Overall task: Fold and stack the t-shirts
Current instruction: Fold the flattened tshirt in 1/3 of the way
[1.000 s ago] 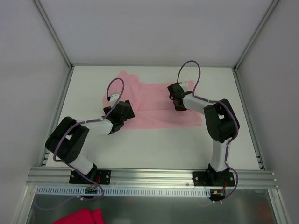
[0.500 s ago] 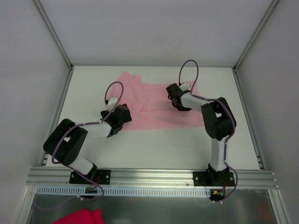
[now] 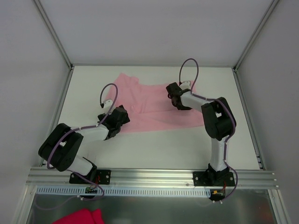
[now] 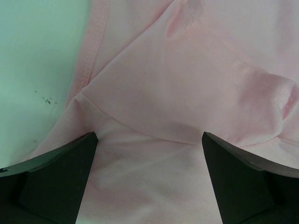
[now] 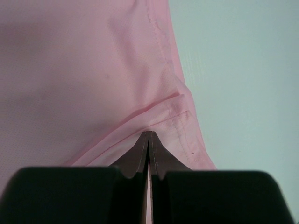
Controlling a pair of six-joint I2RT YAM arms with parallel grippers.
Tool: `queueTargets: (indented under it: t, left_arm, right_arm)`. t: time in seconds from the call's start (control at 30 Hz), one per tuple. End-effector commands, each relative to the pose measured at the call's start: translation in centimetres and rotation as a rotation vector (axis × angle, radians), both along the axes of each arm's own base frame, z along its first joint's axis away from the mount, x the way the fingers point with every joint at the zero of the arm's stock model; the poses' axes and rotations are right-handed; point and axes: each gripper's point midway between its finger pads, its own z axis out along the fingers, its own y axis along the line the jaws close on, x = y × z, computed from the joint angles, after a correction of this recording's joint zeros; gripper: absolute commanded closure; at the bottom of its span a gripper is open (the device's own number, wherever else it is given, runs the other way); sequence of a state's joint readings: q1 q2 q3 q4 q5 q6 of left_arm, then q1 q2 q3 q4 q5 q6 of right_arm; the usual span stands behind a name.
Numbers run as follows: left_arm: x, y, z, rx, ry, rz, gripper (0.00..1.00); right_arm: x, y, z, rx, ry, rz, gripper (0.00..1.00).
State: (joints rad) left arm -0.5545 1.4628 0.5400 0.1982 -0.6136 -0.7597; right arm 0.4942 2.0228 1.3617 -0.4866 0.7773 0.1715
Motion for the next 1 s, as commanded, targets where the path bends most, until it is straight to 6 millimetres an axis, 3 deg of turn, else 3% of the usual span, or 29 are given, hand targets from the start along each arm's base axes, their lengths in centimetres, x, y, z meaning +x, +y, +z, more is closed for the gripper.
queueTargets:
  t: [0.0,0.07,0.13,0.3,0.73,0.97]
  left_arm:
    - [-1.8,1.8,-1.1,0.014,0.051,0.062,0.01]
    - [-1.9,1.8,-1.0,0.014,0.049,0.059,0.01]
    - [-1.8,1.7,-1.0,0.011,0.048,0.057,0.01]
    - [-1.8,1.5,-1.1,0.006,0.049,0.046,0.01]
    - [-2.1,1.3,-0.9,-0.017,0.030,0.026,0.01]
    - [-2.3,1.3,-0.9,-0.023,0.031,0.019,0.01]
  right_arm:
    - [1.5,-0.6,2.7,-0.065,-0.080,-0.034,0.99]
    - [2.0,-0.5,3.8,-0.073,-0.129,-0.019,0.99]
    - [2.8,1.3,3.9,0.035,-0.148,0.053,0.99]
    - [1.2,4.6,3.9,0.270,-0.128,0.146,0.98]
    - [-1.0,7.5,0.0,0.412,0.008,0.185,0.97]
    - [0.1,7.7,-1.6,0.394,0.059,0.174,0.94]
